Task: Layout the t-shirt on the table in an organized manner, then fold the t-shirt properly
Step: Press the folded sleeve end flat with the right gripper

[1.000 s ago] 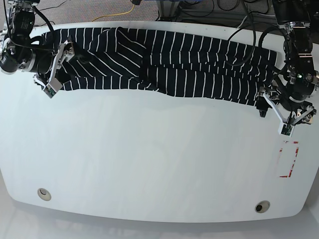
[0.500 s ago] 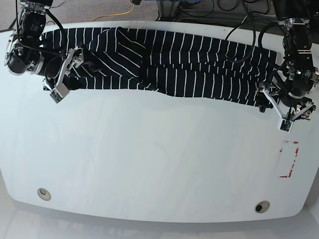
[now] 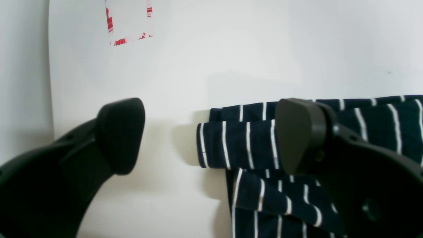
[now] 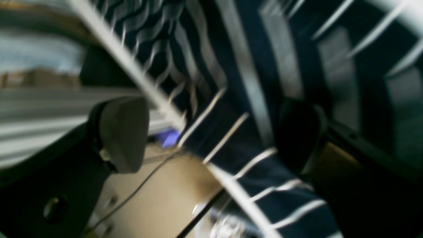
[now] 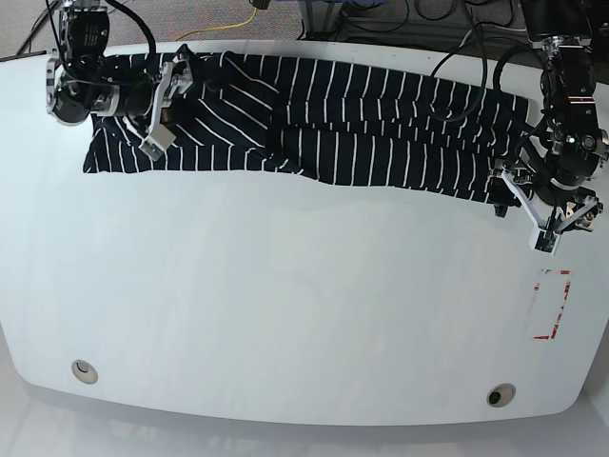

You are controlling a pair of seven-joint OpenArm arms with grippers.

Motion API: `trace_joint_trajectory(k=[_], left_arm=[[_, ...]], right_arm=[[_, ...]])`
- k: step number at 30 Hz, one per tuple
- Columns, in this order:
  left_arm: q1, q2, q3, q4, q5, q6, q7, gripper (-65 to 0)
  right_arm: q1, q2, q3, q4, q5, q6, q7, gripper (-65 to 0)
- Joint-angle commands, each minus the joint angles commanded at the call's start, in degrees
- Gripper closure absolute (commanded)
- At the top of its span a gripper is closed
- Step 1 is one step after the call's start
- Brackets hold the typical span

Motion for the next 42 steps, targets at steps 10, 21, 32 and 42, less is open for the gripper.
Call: trace_joint_trajectory(k=[10,21,32,42], left_arm=[[0.0,0.0,0.0,-0.09,0.0,0.0,0.0,-59.9],[0.0,0.0,0.0,-0.09,0.09,0.0,0.0,-59.9],[0.0,-0.09,0.0,-0.09,0.18,0.0,0.0,-59.9],[0.0,-0.09,0.0,-0.09,0.18,0.0,0.0,-59.9]], right_arm=[[-0.53,2.2,-1.41,0.0,0.0,0.0,0.0,-51.2],[-1.93,5.63,-1.58,0.09,0.35,0.0,0.0,-25.0],[-7.03,11.52,-1.49,1.76,0.44,0.0,0.0,-33.6],[-9.85,15.74,-1.58,5.19,0.44,0.0,0.0,-33.9]])
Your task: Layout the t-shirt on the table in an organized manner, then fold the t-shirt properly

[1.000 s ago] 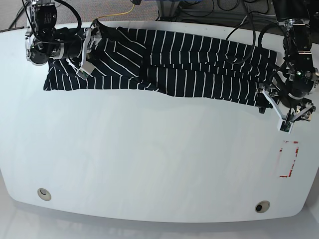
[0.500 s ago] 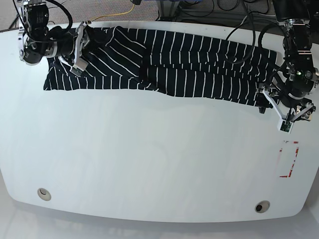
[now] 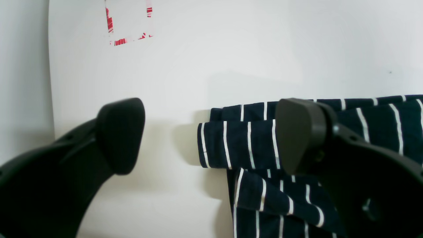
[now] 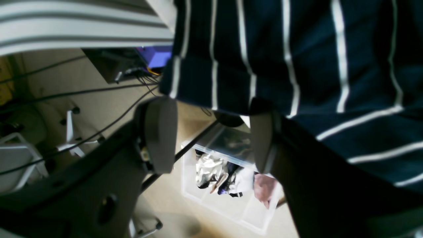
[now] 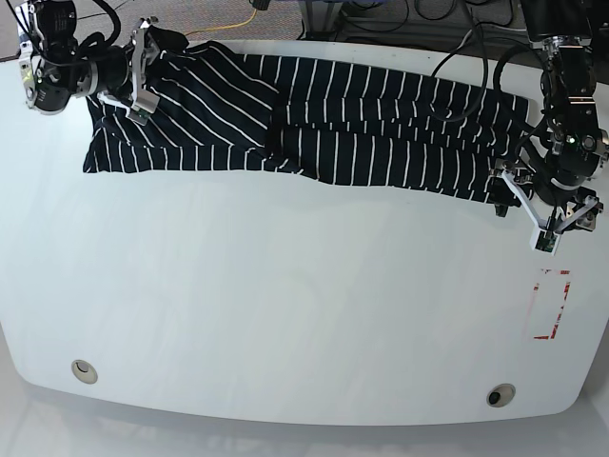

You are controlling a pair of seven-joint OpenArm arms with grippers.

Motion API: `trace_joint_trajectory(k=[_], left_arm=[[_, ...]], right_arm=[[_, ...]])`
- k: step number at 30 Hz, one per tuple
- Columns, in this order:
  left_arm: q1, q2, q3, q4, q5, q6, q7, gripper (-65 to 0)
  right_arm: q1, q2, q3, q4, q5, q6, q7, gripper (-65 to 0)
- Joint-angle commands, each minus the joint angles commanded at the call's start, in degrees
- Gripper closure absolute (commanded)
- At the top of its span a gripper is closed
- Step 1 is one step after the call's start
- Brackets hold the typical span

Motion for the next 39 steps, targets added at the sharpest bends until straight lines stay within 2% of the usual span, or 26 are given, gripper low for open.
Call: trace_joint_trajectory(k=[3,8,14,15,17,19,24,28,31,32,35,36,37,38,39], left_arm=[[0.0,0.0,0.0,0.0,0.0,0.0,0.0,-59.9],[0.0,0.0,-0.09,0.0,0.0,0.0,0.0,-59.9],[0.0,0.09,-0.09,0.35,-0.18,0.0,0.0,-59.9],[0.0,0.18,-0.09,0.44,-0.18,0.0,-0.09,-59.9],[0.0,0.97,-0.09,0.44,-0.26,0.0,-0.62,-59.9],[-0.09,2.46,-0.35,0.62,-0.26,0.0,-2.37,-59.9],[0.18,3.96,-1.32,2.81,-0.26,0.0,-3.96,-59.7],[0.26,5.8,-2.55,3.52,-0.26,0.0,-3.96,-57.1],[0.26,6.51,-3.16,3.6,-0.26,0.0,-3.96,-47.6],[0.35,6.51,-3.16,3.6,-0.26,0.0,-3.96,-41.3],[0.97,6.51,-3.16,3.6,-0.18,0.0,-3.69,-27.6],[1.49,6.51,-3.16,3.6,-0.09,0.0,-3.43,-24.3],[2.73,6.42,-3.16,3.6,0.0,0.0,-2.81,-17.2],[2.9,6.33,-3.16,3.6,0.0,0.0,-2.64,-15.3],[3.6,6.33,-3.16,3.6,-0.09,0.0,-2.02,-10.1]], right_arm=[[-0.18,1.67,0.35,0.0,0.09,0.0,0.0,-33.9],[0.0,5.63,1.05,0.0,4.4,0.0,0.0,-33.9],[0.09,6.95,9.58,0.0,12.57,0.0,0.0,-33.9],[0.7,6.68,12.57,0.0,14.24,0.0,0.0,-33.9],[2.55,6.33,14.68,0.0,15.56,0.0,0.0,-33.9],[6.42,3.96,16.09,-0.18,16.53,0.0,0.0,-33.8],[10.29,-0.44,17.41,-0.44,16.18,0.0,0.0,-33.5],[11.87,-5.19,17.23,-0.35,12.75,0.0,0.0,-33.0],[12.66,-8.62,17.05,-0.26,8.35,0.0,0.0,-26.8],[12.84,-10.2,16.97,-0.35,6.07,0.0,0.0,-22.2],[13.19,-13.1,16.79,-0.26,2.02,0.0,0.0,-14.9],[13.19,-13.63,16.79,-0.18,1.14,0.0,0.0,-13.5],[13.19,-14.42,16.18,-0.35,-0.09,0.0,0.0,-12.0],[13.19,-14.59,15.91,-0.35,-0.44,0.0,0.0,-12.0],[13.27,-14.59,14.86,-0.44,-1.49,0.0,0.0,-12.2]])
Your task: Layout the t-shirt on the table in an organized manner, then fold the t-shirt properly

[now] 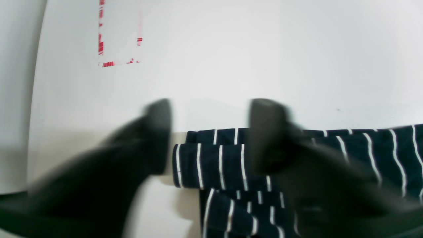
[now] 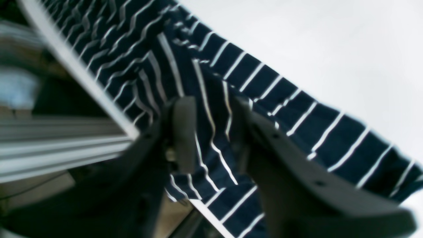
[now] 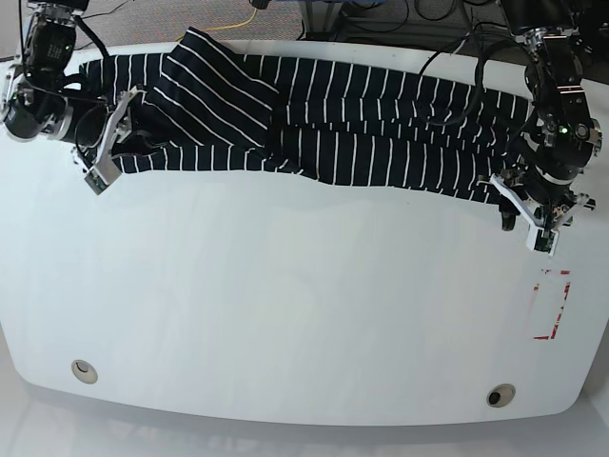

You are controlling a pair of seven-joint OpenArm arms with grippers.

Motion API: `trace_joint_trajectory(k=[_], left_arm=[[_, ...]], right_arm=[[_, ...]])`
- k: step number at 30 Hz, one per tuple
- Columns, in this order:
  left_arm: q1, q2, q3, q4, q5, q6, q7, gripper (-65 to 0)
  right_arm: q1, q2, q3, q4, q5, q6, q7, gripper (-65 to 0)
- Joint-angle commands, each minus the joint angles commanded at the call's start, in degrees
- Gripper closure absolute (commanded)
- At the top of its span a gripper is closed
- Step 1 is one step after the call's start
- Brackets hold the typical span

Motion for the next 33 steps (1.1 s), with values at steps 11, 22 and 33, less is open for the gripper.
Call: trace_joint_trajectory(k=[11,22,33], left_arm=[[5.89,0.09,0.0,-0.44,0.18,0.0,3.52,0.0],[9.05,0.88,0.26,-5.89,0.35,0.0,3.52,0.0],[3.43,0.79,0.26,-18.73,0.35,0.0,3.25,0.0]], right_arm=[[-0.53,-2.37,-4.22,0.0,-13.01,0.0,0.0,-11.6],[-0.53,-3.43,-6.77,-6.68,-24.97,0.0,3.03,-11.6],[3.78,-0.35,-11.08,-21.54,-36.57,0.0,14.64,-11.6]])
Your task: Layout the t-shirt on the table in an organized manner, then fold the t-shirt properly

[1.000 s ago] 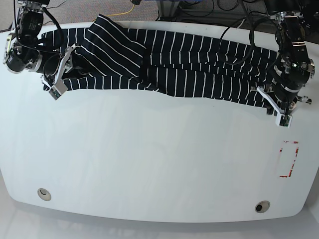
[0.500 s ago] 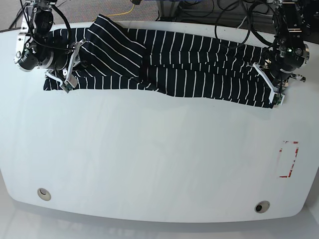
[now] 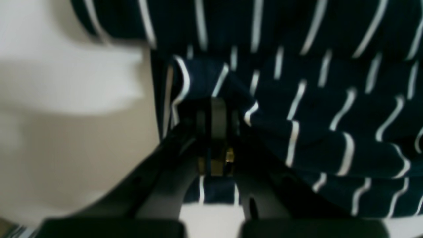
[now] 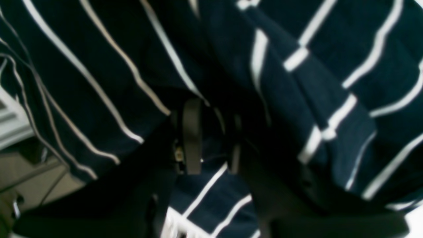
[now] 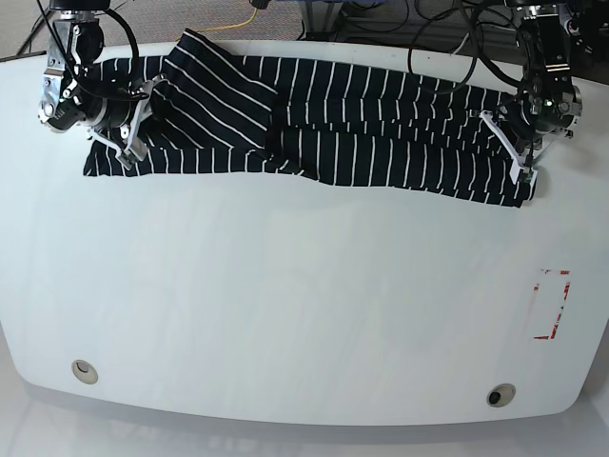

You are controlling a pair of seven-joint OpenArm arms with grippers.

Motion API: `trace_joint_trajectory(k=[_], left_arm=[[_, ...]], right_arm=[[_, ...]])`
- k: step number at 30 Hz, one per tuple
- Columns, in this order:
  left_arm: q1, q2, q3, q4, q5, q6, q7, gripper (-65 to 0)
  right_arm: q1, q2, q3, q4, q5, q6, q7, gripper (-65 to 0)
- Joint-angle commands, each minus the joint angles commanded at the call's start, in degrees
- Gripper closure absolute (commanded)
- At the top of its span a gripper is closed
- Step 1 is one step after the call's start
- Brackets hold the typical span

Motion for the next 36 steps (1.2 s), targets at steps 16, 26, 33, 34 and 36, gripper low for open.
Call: trace_joint_trajectory(k=[16,26,33,34,36], left_arm=[[-9.85,0.0,2.9,-5.19,-0.18,0.0,0.35,0.0],[-10.11,-0.09,2.9,5.8,-0.7,-0.09,6.77,-11.3],[-10.11,-0.09,0.88,12.13,-4.92,-0.09,8.97,-42.2],[-10.11,-0.09,0.18,12.4,-5.63,-0.09,8.97,-45.1],[-10.11,-0.09,-1.67,12.57,-7.21,-0.09,8.97,-51.8]], right_arm=[[9.14,1.93,-0.09,-12.31,-9.93,0.0,5.63,-11.6],[9.23,1.49,-0.09,-12.31,-9.93,0.0,5.63,-11.6],[9.23,0.7,-0.26,-12.31,-9.93,0.0,5.63,-11.6],[9.23,0.44,-0.26,-12.31,-9.93,0.0,5.63,-11.6],[9.23,0.35,-0.26,-12.31,-9.93,0.0,5.63,-11.6]])
